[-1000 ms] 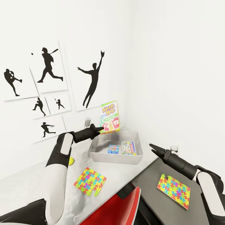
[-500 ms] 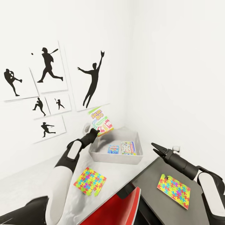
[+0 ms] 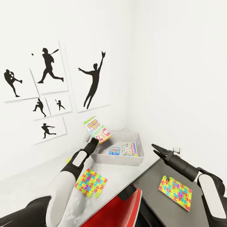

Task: Put all the toys in the child's room - the three board games (two on the bed and one on the table), the two jigsaw puzzles on the table, and the tennis ball on the table - inside the toy box on the table in the child's room.

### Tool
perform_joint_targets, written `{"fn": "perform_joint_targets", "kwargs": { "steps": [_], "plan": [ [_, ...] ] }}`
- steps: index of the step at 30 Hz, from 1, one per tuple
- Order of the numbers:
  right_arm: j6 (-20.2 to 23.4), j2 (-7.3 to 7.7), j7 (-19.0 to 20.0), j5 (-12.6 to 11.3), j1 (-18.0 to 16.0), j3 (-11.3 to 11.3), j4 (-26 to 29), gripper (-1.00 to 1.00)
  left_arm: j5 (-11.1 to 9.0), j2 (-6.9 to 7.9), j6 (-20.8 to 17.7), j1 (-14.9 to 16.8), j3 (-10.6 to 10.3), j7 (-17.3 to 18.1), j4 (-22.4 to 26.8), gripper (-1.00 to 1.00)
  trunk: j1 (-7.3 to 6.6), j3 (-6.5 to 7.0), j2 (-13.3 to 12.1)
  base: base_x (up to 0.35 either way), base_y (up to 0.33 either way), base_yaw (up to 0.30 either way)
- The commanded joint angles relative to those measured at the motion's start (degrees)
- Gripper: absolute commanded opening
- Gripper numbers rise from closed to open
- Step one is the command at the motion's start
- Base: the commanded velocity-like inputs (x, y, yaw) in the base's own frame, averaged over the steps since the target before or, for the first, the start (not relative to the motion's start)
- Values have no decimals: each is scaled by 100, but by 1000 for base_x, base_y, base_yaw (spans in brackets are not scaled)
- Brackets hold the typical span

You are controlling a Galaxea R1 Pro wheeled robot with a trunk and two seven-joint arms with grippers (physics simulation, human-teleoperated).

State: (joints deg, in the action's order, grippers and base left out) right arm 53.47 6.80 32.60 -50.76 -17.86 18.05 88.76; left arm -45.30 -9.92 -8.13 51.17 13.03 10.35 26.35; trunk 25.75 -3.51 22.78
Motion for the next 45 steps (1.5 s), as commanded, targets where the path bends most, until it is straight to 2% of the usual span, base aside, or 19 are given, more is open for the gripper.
{"fn": "perform_joint_targets", "kwargs": {
  "steps": [1, 7, 12, 15, 17, 18, 19, 20, 21, 22, 25, 28, 33, 45],
  "plan": [
    [32, -5, 22, 16, -7, 9, 0, 100, -55, -8, 156, 7, 34, 12, -205, -100, 4, -12, 14, 0, 0, 0],
    [32, -12, 19, 22, -7, 5, 21, 100, -58, -8, 659, 7, 33, 9, -769, -100, 4, -12, 14, 0, 0, 0],
    [30, -20, 23, 16, -7, -7, 21, 100, -59, -8, 720, 7, 33, 3, -847, -100, 4, -12, 14, 0, 0, 0],
    [19, -84, 26, 19, -7, -11, 19, 100, -50, -8, 675, 7, 15, 9, -880, -100, 4, -12, 14, 0, 0, 0],
    [16, -109, 25, 21, -7, -14, 19, 100, -36, -8, 637, 7, -126, 20, -918, -100, 4, -12, 14, 0, 0, 0],
    [15, -115, 23, 21, -7, -16, 19, 100, -28, -8, 617, 7, -298, 39, -926, -100, 4, -12, 14, 0, 0, 0],
    [15, -121, 21, 22, -7, -23, 18, 100, -18, -8, 593, 7, -675, 64, -907, -100, 4, -12, 14, 0, 0, 0],
    [15, -123, 20, 24, -7, -25, 18, 100, -13, -8, 584, 7, -922, 73, -874, -100, 4, -12, 14, 0, 0, 0],
    [15, -123, 20, 24, -7, -25, 18, 100, -13, -8, 584, 7, -922, 73, -874, -100, 4, -12, 14, 0, 0, 0],
    [14, -124, 19, 23, -7, -25, 18, 100, -12, -8, 573, 7, -1172, 75, -783, -100, 4, -12, 14, 0, 0, 0],
    [14, -126, 21, 23, -7, -18, 18, 100, -13, -8, 517, 7, -1566, 75, -599, -100, 4, -12, 14, 0, 0, 0],
    [10, -126, 29, 23, -7, -8, 18, 100, -18, -8, 447, 7, -1687, 77, -534, -100, 4, -12, 14, 0, 0, 0],
    [6, -126, 43, 9, -7, 4, 9, 100, -15, -8, 40, 7, -1762, 100, -478, -100, 4, -12, 14, 0, 0, 0],
    [5, -126, 36, -19, -7, 15, -21, 100, -40, -8, 5, 7, -1768, 128, -464, -100, 4, -12, 14, 0, 0, 0]
  ]
}}
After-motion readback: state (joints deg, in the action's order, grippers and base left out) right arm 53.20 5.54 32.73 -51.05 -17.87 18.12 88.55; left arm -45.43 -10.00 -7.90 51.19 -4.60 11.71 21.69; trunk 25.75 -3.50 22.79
